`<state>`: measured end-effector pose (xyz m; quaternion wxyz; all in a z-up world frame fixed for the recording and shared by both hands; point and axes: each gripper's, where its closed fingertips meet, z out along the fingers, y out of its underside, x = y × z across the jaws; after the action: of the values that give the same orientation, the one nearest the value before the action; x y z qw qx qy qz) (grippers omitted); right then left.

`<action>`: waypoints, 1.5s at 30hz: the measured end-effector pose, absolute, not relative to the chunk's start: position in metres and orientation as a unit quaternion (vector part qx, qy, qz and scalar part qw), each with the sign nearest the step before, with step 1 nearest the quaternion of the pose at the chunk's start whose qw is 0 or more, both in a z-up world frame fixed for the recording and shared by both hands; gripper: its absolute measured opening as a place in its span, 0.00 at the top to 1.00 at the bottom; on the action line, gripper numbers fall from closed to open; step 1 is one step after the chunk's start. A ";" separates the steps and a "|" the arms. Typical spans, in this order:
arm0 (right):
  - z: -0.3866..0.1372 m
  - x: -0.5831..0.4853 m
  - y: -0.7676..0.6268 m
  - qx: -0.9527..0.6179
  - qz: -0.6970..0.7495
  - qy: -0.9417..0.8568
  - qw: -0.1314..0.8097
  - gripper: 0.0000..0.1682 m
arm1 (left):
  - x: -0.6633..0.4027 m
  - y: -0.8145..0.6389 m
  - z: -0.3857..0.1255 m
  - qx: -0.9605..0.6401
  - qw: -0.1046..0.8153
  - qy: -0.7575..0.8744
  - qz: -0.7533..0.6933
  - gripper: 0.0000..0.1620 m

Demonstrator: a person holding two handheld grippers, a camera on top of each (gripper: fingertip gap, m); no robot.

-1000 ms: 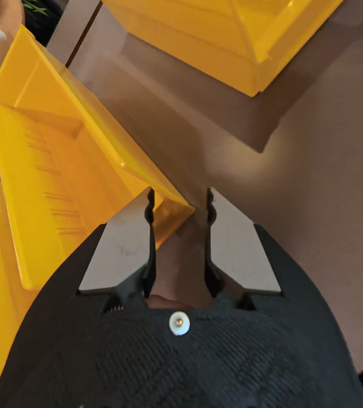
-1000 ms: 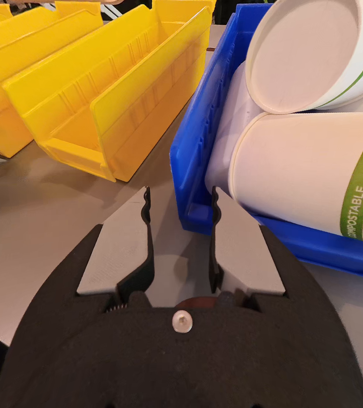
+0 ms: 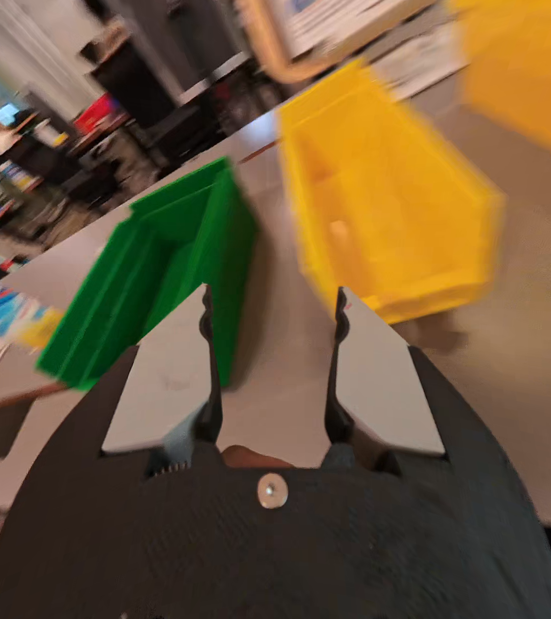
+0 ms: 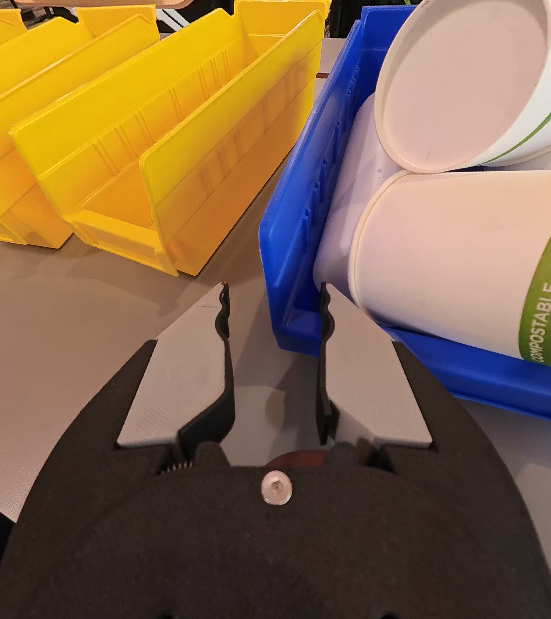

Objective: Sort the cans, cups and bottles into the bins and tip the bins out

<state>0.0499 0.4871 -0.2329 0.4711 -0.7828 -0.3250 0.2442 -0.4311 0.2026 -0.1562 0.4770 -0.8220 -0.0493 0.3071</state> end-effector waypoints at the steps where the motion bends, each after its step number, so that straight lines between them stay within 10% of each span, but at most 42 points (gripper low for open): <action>1: -0.233 0.050 0.487 -0.783 0.243 -0.324 0.471 0.69 | -0.468 0.186 -0.156 -0.813 0.473 -0.086 0.328 0.55; 10: -0.232 0.053 0.487 -0.786 0.241 -0.315 0.474 0.70 | -0.561 0.182 -0.236 -0.850 0.442 -0.138 0.253 0.51; 20: -0.229 0.058 0.494 -0.777 0.166 -0.330 0.510 0.80 | -0.543 0.206 -0.225 -0.869 0.429 -0.068 0.236 0.97; 32: -0.247 0.068 0.515 -0.806 -0.032 -0.390 0.444 0.85 | -0.514 0.178 -0.225 -0.869 0.442 -0.039 0.219 0.96; 37: -0.250 0.063 0.518 -0.841 -0.010 -0.400 0.363 0.86 | -0.522 0.175 -0.240 -0.885 0.392 -0.034 0.248 0.63; 41: -0.256 0.066 0.523 -0.840 -0.076 -0.429 0.324 0.88 | -0.519 0.185 -0.245 -0.893 0.397 -0.032 0.211 0.98; 45: -0.253 0.063 0.524 -0.825 -0.087 -0.435 0.350 0.89 | -0.515 0.180 -0.245 -0.896 0.401 -0.028 0.188 0.98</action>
<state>0.0628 0.5244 -0.2532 0.3496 -0.8253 -0.4347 -0.0874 -0.5146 0.1800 -0.2454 0.4010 -0.8961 -0.0280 0.1882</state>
